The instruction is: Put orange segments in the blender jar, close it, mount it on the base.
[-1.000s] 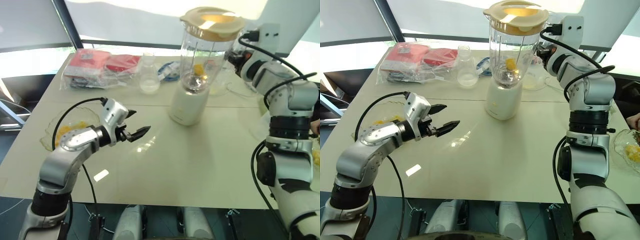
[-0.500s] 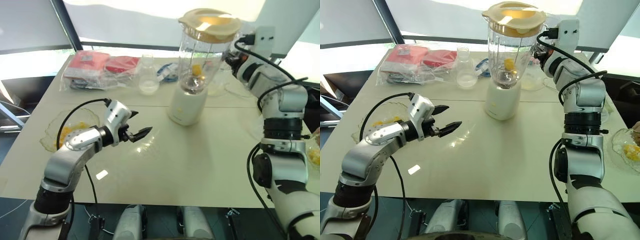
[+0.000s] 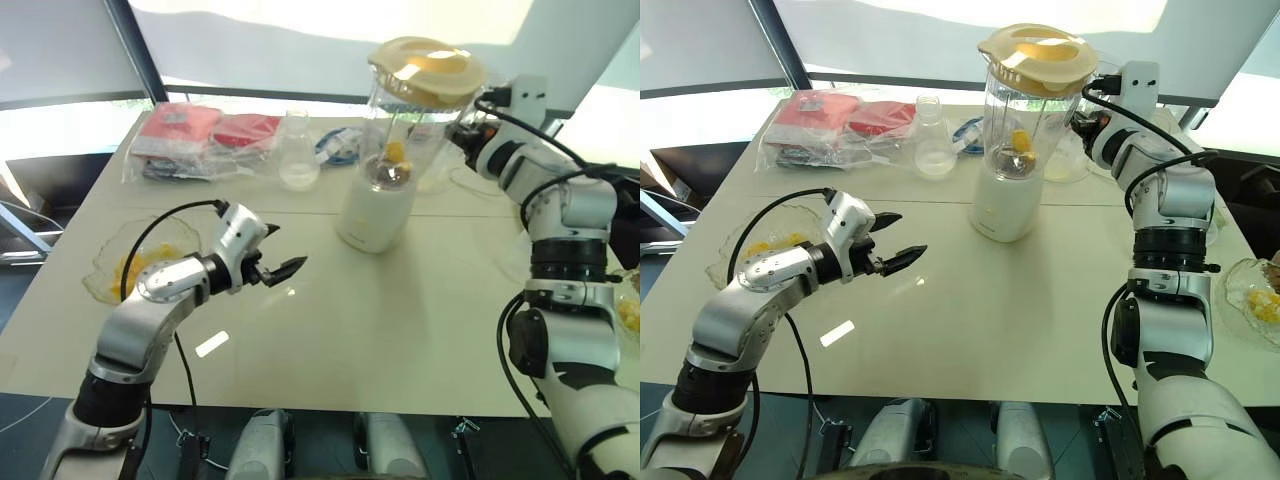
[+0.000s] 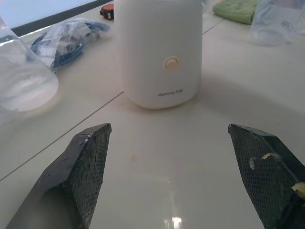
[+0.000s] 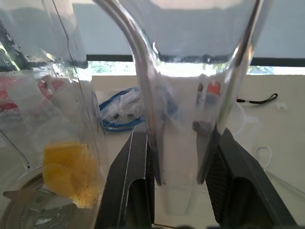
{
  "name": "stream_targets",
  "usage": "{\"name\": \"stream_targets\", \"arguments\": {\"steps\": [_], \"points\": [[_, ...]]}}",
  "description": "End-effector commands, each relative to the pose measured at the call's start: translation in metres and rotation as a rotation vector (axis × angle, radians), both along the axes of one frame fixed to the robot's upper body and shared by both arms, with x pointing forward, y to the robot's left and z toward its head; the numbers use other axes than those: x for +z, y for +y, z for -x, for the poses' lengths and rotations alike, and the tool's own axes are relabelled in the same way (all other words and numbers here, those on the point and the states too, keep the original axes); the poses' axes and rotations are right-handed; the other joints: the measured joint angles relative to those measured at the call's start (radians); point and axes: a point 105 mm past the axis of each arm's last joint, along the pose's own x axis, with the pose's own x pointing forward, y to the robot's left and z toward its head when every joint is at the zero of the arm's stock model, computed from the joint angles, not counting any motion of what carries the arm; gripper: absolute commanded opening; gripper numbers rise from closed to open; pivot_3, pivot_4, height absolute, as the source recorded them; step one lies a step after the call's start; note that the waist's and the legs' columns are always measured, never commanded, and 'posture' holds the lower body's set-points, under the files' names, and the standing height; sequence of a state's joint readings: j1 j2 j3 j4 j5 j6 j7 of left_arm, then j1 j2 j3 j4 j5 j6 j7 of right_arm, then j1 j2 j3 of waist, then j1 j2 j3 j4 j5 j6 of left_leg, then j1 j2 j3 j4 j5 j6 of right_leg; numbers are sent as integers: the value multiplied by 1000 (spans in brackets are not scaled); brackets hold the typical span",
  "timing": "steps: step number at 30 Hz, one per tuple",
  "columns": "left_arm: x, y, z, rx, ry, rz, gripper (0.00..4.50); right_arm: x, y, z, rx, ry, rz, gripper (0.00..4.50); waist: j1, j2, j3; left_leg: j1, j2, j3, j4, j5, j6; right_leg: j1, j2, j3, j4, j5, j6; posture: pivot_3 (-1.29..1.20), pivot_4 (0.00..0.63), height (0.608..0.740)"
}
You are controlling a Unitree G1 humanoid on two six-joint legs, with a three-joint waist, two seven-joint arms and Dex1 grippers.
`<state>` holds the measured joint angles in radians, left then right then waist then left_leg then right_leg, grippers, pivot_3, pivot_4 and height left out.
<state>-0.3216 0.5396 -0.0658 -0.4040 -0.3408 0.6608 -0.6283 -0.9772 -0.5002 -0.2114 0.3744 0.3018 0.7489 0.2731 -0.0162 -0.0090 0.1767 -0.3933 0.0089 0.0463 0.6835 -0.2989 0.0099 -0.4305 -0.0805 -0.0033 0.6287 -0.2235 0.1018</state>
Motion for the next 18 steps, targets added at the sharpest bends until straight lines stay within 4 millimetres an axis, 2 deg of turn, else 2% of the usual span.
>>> {"name": "stream_targets", "arguments": {"steps": [1,8,18], "points": [[8,-2,0,-10,-53,-12,4116,-8,4,2,-1,40,45,889,0,0,0,0,0,0,0,0,0,0,0,0,0,0,0,0,150,740],[6,-3,0,-1,-52,-1,4116,-16,21,13,12,66,54,889,1,0,0,0,0,0,-1,0,0,0,0,0,0,0,0,0,150,740],[6,-7,-2,-12,-56,4,4116,-27,22,12,18,115,19,889,-2,0,0,2,1,0,-1,0,0,1,1,0,0,0,0,0,150,740]]}}
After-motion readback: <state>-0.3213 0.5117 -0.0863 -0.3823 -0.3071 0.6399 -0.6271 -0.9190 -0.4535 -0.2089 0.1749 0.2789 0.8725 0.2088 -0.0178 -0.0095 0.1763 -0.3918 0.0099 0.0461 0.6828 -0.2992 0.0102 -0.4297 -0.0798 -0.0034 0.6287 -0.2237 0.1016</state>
